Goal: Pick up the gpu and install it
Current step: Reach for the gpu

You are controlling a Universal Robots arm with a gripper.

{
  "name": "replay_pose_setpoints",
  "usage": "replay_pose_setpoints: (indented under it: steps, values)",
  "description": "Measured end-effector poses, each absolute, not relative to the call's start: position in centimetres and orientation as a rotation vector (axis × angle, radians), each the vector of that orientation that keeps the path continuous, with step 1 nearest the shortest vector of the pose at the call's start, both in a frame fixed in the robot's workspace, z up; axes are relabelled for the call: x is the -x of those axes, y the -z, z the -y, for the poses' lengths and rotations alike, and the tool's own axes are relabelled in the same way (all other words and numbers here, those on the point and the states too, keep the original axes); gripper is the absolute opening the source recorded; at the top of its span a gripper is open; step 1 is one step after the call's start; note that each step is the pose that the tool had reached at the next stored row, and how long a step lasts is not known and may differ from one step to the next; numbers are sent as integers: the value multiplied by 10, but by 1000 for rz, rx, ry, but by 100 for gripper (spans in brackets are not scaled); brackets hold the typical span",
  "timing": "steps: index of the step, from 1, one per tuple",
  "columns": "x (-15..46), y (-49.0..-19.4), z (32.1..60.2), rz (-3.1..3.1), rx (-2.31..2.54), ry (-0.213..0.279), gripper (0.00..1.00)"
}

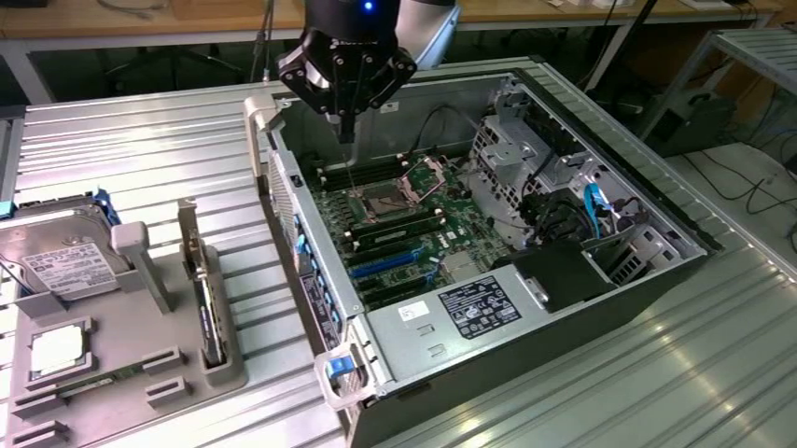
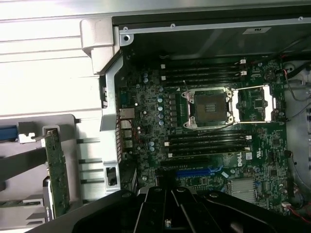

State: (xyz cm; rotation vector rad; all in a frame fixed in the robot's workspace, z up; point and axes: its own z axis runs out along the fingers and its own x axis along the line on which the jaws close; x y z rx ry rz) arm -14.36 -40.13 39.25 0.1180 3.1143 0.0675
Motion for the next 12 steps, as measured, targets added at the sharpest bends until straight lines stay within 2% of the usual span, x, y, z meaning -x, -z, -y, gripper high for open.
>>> replay_pose_setpoints:
  steps: [12]
  values:
    - [146, -392, 405, -3117, -62, -68, 11]
